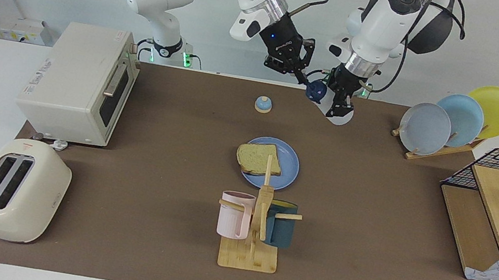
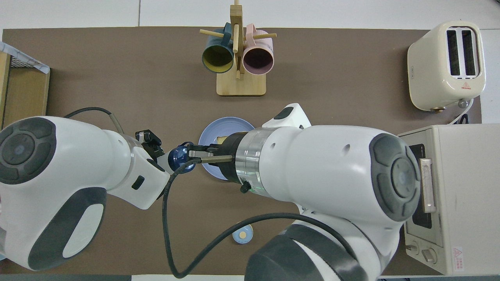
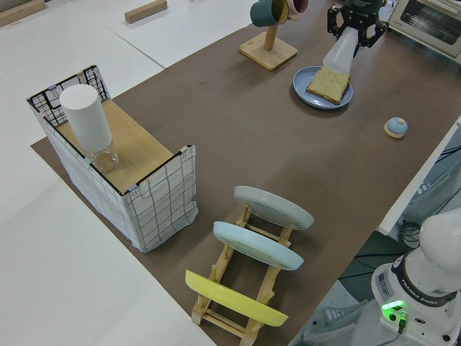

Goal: Put bread on plate and add seasoning

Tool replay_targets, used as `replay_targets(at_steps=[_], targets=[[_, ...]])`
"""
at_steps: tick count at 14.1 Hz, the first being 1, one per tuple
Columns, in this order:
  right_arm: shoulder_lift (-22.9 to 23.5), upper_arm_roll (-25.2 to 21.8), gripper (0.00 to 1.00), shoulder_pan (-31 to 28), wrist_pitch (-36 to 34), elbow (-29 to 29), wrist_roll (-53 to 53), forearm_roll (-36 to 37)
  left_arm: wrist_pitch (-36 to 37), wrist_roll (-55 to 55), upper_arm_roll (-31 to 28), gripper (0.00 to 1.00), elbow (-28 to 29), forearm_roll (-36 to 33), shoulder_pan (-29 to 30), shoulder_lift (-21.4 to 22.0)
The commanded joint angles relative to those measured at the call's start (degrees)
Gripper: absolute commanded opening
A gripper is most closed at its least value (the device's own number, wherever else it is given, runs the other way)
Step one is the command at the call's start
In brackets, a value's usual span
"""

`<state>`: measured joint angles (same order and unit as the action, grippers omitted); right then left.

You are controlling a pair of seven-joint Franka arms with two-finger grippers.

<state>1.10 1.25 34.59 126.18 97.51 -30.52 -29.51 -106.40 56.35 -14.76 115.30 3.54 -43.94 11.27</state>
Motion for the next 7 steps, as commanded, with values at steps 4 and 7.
replay_targets(at_steps=[4,7], targets=[[-1.36,-0.37,0.99,-2.95,-1.46,0.48,-0.59,-5.39,-0.65,-0.63,0.08,0.0,1.77,-1.08,-0.09,1.82],[-2.15,-0.54,1.0,-4.7,-5.22,1.89,0.02,-1.37,-0.65,-0.54,0.08,0.0,1.77,-1.17,-0.09,1.82]])
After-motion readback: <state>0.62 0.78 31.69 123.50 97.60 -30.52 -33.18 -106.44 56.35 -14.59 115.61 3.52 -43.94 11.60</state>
